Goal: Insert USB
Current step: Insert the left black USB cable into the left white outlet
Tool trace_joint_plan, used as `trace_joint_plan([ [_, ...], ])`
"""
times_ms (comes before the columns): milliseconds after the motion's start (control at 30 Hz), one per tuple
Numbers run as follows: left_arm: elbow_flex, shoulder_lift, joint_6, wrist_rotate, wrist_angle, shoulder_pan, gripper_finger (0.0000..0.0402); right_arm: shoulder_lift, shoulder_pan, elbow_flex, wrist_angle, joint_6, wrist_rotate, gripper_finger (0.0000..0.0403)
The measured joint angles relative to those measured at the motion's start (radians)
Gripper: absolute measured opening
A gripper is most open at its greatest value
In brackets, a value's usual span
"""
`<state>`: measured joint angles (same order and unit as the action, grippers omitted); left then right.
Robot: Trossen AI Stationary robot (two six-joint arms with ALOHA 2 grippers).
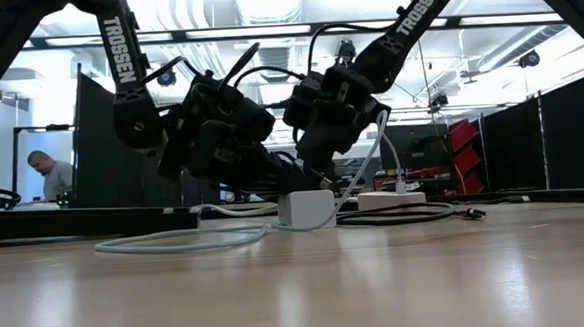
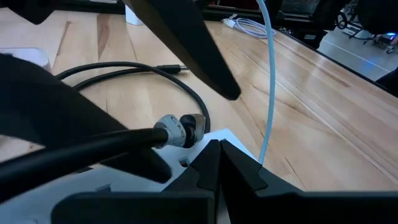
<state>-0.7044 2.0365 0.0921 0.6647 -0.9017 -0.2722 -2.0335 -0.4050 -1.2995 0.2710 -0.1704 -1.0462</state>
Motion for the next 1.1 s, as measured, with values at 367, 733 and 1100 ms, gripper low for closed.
trace_joint_plan([
  [367, 0.000, 0.000, -0.051, -0.001, 0.001, 0.000, 0.0000, 0.045, 0.020, 0.000, 0.061, -0.114, 0.133, 0.0010],
  [733, 0.002, -0.001, -0.110, -0.022, 0.012, 0.000, 0.0000, 0.262, 0.115, 0.205, -0.162, -0.033, 0.460, 0.0006],
  [1100, 0.006, -0.003, -0.158, -0.149, 0.002, -0.001, 0.0000, 0.406, 0.253, 0.592, -0.783, 0.273, 0.878, 0.0005],
])
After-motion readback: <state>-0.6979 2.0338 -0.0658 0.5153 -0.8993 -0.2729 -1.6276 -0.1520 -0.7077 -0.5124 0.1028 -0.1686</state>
